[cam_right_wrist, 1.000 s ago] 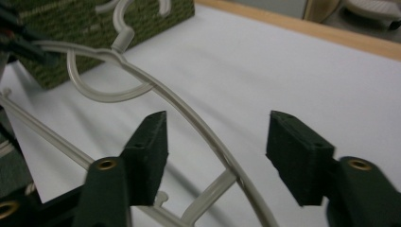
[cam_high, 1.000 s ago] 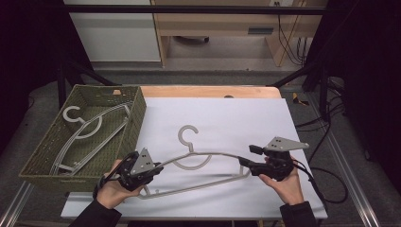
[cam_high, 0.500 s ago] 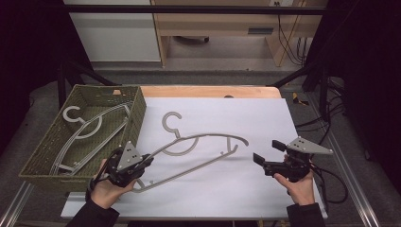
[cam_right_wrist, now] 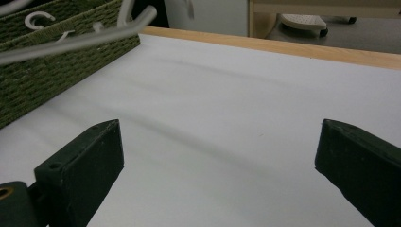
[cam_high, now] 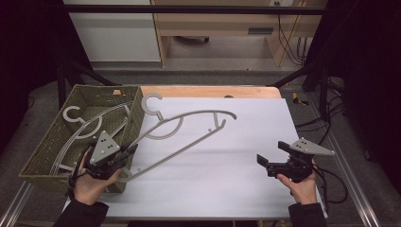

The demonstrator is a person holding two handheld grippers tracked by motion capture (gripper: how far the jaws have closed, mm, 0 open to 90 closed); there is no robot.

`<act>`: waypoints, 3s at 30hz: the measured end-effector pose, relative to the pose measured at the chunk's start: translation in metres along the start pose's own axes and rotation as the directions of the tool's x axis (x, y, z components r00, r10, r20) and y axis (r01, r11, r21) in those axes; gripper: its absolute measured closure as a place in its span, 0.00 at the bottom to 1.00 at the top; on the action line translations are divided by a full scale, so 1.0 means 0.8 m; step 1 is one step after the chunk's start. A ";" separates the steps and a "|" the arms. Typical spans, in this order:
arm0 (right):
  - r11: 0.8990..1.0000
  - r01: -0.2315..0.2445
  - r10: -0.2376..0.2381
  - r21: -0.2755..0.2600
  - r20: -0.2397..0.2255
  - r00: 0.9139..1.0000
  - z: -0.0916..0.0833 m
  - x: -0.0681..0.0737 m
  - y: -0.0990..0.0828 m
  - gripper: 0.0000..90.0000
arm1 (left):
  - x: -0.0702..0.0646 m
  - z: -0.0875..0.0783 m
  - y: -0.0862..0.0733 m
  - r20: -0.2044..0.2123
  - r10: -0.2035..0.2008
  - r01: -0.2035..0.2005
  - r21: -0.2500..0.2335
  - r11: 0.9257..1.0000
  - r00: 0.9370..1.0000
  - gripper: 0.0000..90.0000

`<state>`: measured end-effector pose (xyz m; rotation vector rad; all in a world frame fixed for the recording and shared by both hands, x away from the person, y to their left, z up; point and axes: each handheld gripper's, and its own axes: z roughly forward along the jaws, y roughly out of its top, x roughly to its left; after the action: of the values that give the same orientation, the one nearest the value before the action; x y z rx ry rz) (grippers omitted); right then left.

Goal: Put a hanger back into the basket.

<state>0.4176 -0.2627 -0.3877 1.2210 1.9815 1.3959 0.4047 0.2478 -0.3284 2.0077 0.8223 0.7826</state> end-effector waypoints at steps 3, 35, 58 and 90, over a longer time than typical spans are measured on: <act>1.000 -0.006 0.006 -0.009 -0.006 1.000 -0.001 -0.001 0.000 0.03 | 0.012 -0.007 0.003 -0.019 -0.005 0.004 -0.015 1.000 1.000 0.91; 1.000 0.014 -0.014 0.001 0.004 1.000 0.000 0.001 -0.001 0.01 | 0.154 -0.029 -0.024 -0.239 -0.111 0.101 -0.055 0.993 0.965 0.91; 1.000 0.016 -0.016 0.012 0.001 1.000 0.002 0.002 -0.001 0.01 | 0.212 -0.051 -0.089 -0.286 -0.129 0.141 0.022 0.990 0.949 0.91; 1.000 0.016 -0.016 0.026 0.000 1.000 0.005 0.002 -0.003 0.01 | 0.227 -0.041 -0.131 -0.336 -0.087 0.140 0.135 0.981 0.938 0.91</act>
<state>0.4190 -0.2597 -0.3912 1.2140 2.0110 1.3669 0.4600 0.4505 -0.3597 1.9707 1.2155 1.0304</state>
